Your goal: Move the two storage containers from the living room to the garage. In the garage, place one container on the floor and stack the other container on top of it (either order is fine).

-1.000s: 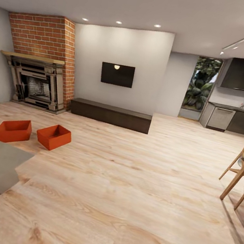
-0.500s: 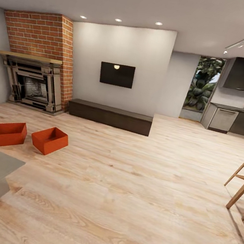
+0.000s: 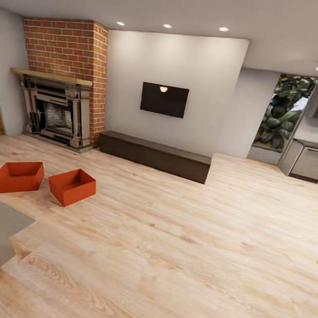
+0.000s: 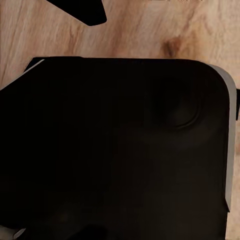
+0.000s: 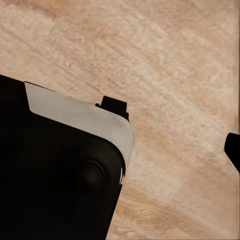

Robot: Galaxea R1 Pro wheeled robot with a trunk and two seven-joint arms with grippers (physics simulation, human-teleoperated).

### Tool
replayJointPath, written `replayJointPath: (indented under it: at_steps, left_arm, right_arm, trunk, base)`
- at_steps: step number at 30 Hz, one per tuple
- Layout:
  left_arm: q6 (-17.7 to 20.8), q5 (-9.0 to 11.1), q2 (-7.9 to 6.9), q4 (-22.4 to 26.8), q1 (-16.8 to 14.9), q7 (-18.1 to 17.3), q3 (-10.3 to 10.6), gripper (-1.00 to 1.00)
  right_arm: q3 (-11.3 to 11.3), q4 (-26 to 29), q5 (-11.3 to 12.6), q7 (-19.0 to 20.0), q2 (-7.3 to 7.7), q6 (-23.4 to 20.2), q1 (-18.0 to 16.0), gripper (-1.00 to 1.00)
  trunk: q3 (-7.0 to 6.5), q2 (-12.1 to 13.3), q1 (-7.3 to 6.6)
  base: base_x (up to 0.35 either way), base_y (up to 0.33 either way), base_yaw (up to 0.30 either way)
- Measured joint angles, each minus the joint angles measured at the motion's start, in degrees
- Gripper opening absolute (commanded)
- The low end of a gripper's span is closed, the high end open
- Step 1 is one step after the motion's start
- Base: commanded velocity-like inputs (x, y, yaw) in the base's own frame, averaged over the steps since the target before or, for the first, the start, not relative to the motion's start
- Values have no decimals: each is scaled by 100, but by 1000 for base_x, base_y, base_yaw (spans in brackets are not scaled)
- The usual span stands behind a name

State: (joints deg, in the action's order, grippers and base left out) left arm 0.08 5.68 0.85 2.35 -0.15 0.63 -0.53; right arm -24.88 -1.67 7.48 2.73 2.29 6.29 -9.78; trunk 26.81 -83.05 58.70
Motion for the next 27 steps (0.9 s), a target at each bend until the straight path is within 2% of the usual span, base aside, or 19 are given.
replayJointPath:
  at_steps: [15,27]
  left_arm:
    - [-19,-1,1,1,0,-2,0,100]
    - [30,5,-20,5,1,-5,0,100]
  right_arm:
    - [-24,0,-45,-7,11,-29,0,100]
    - [-40,0,-55,-24,-6,-297,0,100]
  trunk:
    - [0,0,0]
    - [0,0,0]
  base:
    - [333,0,25]
    - [333,0,0]
